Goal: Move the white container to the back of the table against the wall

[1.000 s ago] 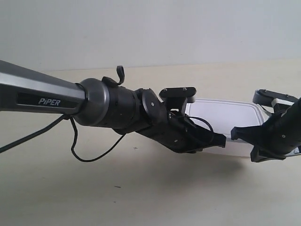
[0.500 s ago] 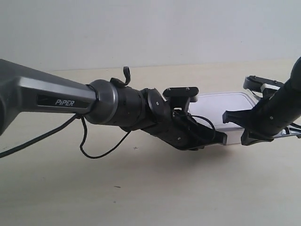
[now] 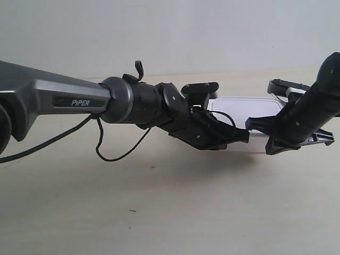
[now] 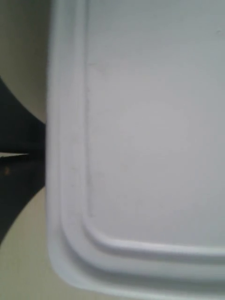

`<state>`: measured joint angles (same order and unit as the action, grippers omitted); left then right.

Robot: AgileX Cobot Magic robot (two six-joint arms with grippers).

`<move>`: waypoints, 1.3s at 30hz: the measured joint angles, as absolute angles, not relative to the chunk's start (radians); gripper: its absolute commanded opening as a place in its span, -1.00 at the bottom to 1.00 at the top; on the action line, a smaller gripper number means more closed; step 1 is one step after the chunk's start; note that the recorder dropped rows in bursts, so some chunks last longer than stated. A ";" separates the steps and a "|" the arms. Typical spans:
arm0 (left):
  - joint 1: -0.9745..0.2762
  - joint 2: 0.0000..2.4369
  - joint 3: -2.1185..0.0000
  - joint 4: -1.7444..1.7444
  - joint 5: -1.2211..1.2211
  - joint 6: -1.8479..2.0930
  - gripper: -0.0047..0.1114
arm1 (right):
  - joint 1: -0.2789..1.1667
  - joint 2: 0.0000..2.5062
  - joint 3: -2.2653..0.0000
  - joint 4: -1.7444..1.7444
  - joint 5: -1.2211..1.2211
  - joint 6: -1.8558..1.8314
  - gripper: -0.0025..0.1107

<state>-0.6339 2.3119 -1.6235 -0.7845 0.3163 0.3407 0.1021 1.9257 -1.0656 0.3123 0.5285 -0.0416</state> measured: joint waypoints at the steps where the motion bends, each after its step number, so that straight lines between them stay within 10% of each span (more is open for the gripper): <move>1: -0.632 2.315 -1.632 -0.782 0.320 0.341 -0.92 | 0.102 1.926 -1.070 0.312 0.528 -0.042 -0.96; 39: -0.576 2.436 -1.882 -0.647 0.421 0.322 -0.92 | 0.102 2.112 -1.342 0.314 0.578 -0.054 -0.96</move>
<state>-0.5763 2.4360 -1.8824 -0.6471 0.4209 0.3221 0.1021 2.1125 -1.3424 0.3145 0.5781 -0.0540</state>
